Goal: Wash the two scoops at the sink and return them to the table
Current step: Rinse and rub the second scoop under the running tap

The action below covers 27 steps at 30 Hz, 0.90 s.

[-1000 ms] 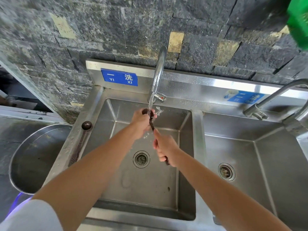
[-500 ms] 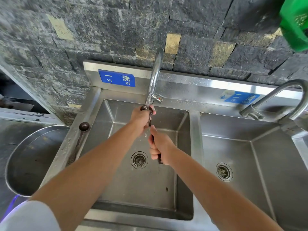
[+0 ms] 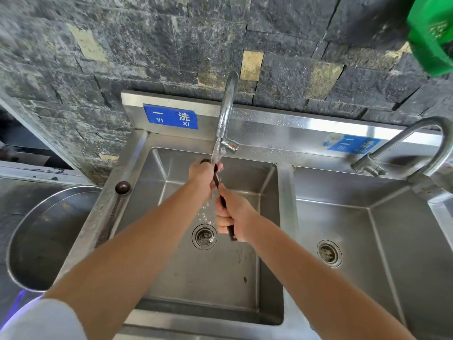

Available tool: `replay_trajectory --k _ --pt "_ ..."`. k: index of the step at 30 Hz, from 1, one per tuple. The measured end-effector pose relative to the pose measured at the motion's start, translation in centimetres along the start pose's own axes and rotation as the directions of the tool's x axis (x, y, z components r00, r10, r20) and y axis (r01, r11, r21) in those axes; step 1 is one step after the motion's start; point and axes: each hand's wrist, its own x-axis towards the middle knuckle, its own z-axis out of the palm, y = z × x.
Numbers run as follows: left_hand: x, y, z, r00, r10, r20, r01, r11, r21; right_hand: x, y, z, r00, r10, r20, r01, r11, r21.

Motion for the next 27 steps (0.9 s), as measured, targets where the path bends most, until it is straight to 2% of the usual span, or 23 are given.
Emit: replay_trajectory --k 1,2,4,6,7,8,9,10,11,12,13,14,15,16,17,18,19,20,22,23,24,25,27 --pt "-0.2 0.1 -0.5 0.996 0.076 0.05 -0.079 0.995 0.053 0.1 0.1 -0.5 0.986 -0.114 -0.121 0.082 0.966 -0.244" --pt "-0.5 0.6 -1.3 0.972 0.156 0.174 -0.181 0.973 0.143 0.1 -0.2 -1.5 0.935 -0.295 -0.195 0.15 0.83 -0.538" --pt "-0.5 1.7 -3.3 0.877 0.167 0.45 -0.393 0.789 0.472 -0.2 -1.3 -4.4 0.812 -0.572 -0.119 0.124 0.368 -0.921" --pt "-0.6 2.4 -4.3 0.821 0.043 0.57 -0.527 0.442 0.726 -0.4 -2.6 -6.7 0.751 -0.66 -0.006 -0.027 -0.022 -0.999" --pt "-0.7 2.5 -4.2 0.812 0.023 0.583 -0.552 0.356 0.754 -0.3 -3.1 -7.3 0.735 -0.677 0.045 -0.053 -0.123 -0.991" --pt "-0.8 2.5 -4.1 0.818 0.043 0.574 -0.551 0.348 0.759 -0.1 -3.4 -7.4 0.722 -0.689 0.061 -0.056 -0.146 -0.988" --pt "-0.8 2.4 -3.9 0.833 0.085 0.547 -0.525 0.434 0.732 -0.1 -3.5 -7.0 0.718 -0.695 0.033 -0.05 -0.099 -0.994" --pt "-0.7 2.3 -3.6 0.858 0.122 0.5 -0.461 0.612 0.642 -0.3 -3.4 -6.3 0.724 -0.689 -0.041 -0.024 0.034 -0.999" --pt "-0.3 2.0 -3.1 0.892 0.12 0.435 -0.332 0.828 0.453 -0.4 -3.0 -5.4 0.772 -0.62 -0.14 0.026 0.251 -0.968" --pt "-0.3 1.8 -2.5 0.924 0.076 0.376 -0.159 0.968 0.196 -0.2 -2.4 -4.3 0.857 -0.466 -0.221 0.086 0.551 -0.83" --pt "-0.1 1.3 -1.5 0.955 0.031 0.296 -0.027 0.999 -0.017 -0.1 -1.5 -3.1 0.95 -0.229 -0.212 0.081 0.837 -0.542" --pt "-0.2 0.7 -0.6 0.98 0.001 0.198 0.024 0.992 -0.122 -0.1 -0.8 -1.8 0.993 -0.032 -0.118 0.004 0.973 -0.232" --pt "-0.5 -0.1 0.3 0.996 0.005 0.085 0.004 0.994 -0.108 -0.1 -0.3 -0.9 0.998 0.051 -0.047 -0.053 0.997 -0.051" --pt "-1.0 -0.5 0.9 0.998 0.063 -0.004 -0.063 0.998 -0.031 0.0 -0.1 -0.5 0.997 0.069 -0.038 -0.07 0.997 -0.021" --pt "-1.3 -0.7 0.7 0.984 0.176 -0.036 -0.172 0.981 0.094 0.1 -0.1 -0.7 0.995 0.024 -0.095 -0.037 0.99 -0.135" --pt "-1.2 -0.6 0.1 0.954 0.298 0.039 -0.297 0.917 0.266 0.1 -0.2 -1.6 0.979 -0.103 -0.176 0.033 0.931 -0.364" --pt "-1.1 -0.2 -0.9 0.916 0.347 0.203 -0.402 0.802 0.441 0.1 -0.4 -3.0 0.933 -0.289 -0.215 0.088 0.763 -0.641" --pt "-1.0 0.6 -2.1 0.885 0.269 0.38 -0.456 0.664 0.593 -0.2 -0.9 -4.5 0.874 -0.455 -0.17 0.095 0.503 -0.859" --pt "-1.0 1.9 -3.7 0.844 -0.057 0.534 -0.469 0.404 0.785 -0.4 -2.0 -6.9 0.8 -0.6 -0.004 0.035 0.053 -0.998" --pt "-1.0 2.3 -3.9 0.828 -0.122 0.547 -0.484 0.336 0.808 -0.2 -2.6 -7.6 0.773 -0.631 0.061 0.021 -0.07 -0.997" --pt "-1.2 2.5 -3.8 0.824 -0.107 0.556 -0.494 0.345 0.798 0.2 -3.1 -7.9 0.744 -0.661 0.099 0.013 -0.135 -0.991" --pt "-1.1 2.3 -3.5 0.824 -0.08 0.56 -0.457 0.49 0.742 0.5 -3.4 -7.9 0.708 -0.696 0.119 0.006 -0.162 -0.987" --pt "-0.5 1.9 -3.4 0.824 -0.107 0.557 -0.165 0.895 0.415 1.0 -3.5 -7.7 0.637 -0.764 0.1 0.02 -0.113 -0.993"
